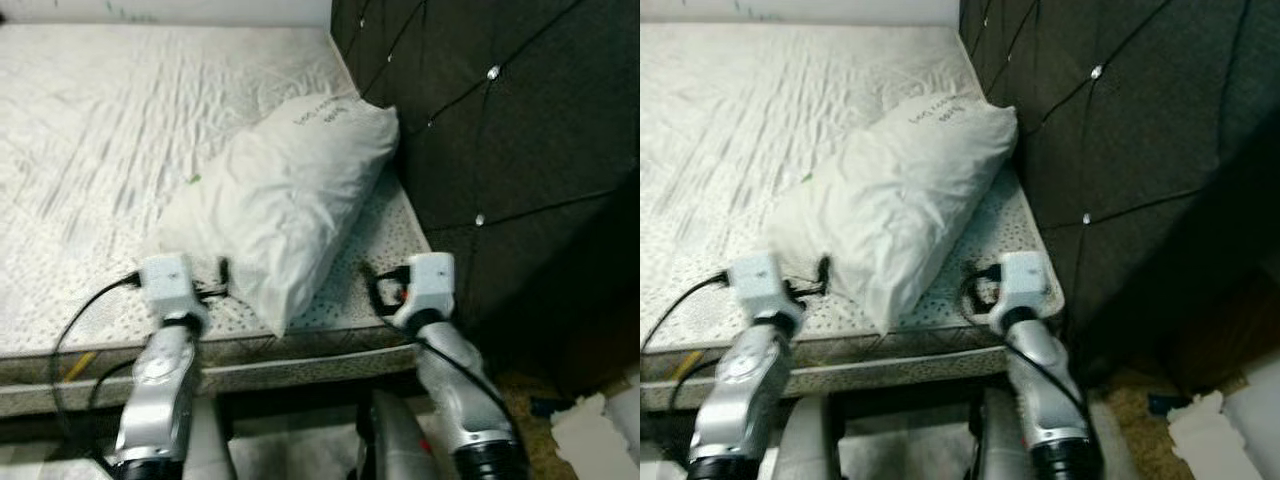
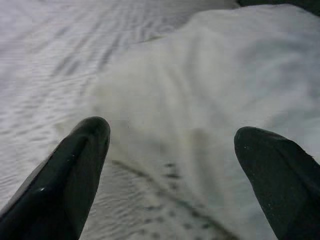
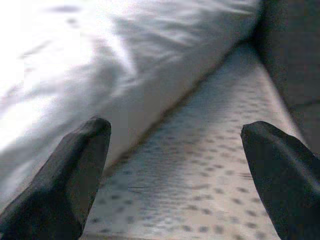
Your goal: Clean up the room
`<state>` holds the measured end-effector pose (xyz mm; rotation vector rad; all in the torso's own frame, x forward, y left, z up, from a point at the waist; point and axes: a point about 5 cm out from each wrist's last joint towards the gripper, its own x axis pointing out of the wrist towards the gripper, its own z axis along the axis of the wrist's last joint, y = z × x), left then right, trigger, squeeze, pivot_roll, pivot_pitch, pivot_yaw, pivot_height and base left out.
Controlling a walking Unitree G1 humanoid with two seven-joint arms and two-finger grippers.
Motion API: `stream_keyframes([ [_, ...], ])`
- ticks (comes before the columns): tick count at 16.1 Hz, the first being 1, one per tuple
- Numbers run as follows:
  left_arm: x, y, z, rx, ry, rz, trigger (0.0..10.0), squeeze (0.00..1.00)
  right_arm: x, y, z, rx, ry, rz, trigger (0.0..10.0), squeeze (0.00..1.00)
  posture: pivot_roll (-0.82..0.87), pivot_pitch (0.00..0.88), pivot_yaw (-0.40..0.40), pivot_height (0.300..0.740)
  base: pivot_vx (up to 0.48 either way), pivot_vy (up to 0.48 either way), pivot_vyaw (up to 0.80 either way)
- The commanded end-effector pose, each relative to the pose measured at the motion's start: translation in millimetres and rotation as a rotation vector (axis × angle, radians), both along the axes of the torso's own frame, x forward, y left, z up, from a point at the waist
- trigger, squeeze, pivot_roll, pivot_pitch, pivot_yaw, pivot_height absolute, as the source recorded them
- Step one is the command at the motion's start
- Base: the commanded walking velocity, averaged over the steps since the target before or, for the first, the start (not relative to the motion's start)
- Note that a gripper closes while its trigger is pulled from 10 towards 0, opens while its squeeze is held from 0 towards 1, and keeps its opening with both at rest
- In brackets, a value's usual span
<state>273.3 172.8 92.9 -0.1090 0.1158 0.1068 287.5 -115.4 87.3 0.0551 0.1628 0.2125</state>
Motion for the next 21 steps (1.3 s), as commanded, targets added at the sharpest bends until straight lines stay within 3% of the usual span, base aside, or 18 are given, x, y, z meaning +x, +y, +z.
stream_keyframes([
  [1,-1.0,-1.0,0,0.007,0.006,-0.008,10.0,0.0,-0.7,-3.1,-2,-0.022,0.009,0.0,10.0,0.0,0.03,0.043,-0.029,0.571,0.0,0.0,0.0],
  [5,-20.6,12.3,1,0.059,0.038,0.059,10.0,0.0,-4.0,-0.2,-17,-0.01,0.147,0.143,10.0,0.0,0.06,0.069,-0.029,0.571,0.0,0.0,0.0],
  [8,-51.9,37.1,4,0.1,0.066,0.181,10.0,0.0,1.3,13.6,-22,-0.06,0.171,0.291,10.0,0.0,0.13,0.104,-0.04,0.571,0.0,0.0,0.0],
  [12,-72.5,46.6,7,0.121,0.102,0.216,10.0,0.0,10.6,36.3,-28,-0.055,0.206,0.306,10.0,0.0,0.18,0.131,-0.049,0.571,0.0,0.0,0.2],
  [14,-73.3,42.1,6,0.117,0.118,0.188,10.0,0.0,12.8,44.7,-32,-0.082,0.238,0.32,10.0,0.0,0.19,0.141,-0.05,0.571,0.0,0.0,0.0],
  [21,-58.9,31.9,8,0.092,0.123,0.113,10.0,0.0,33.9,38.1,-17,-0.024,0.309,0.322,10.0,0.0,0.17,0.135,-0.038,0.571,0.0,0.0,0.0],
])
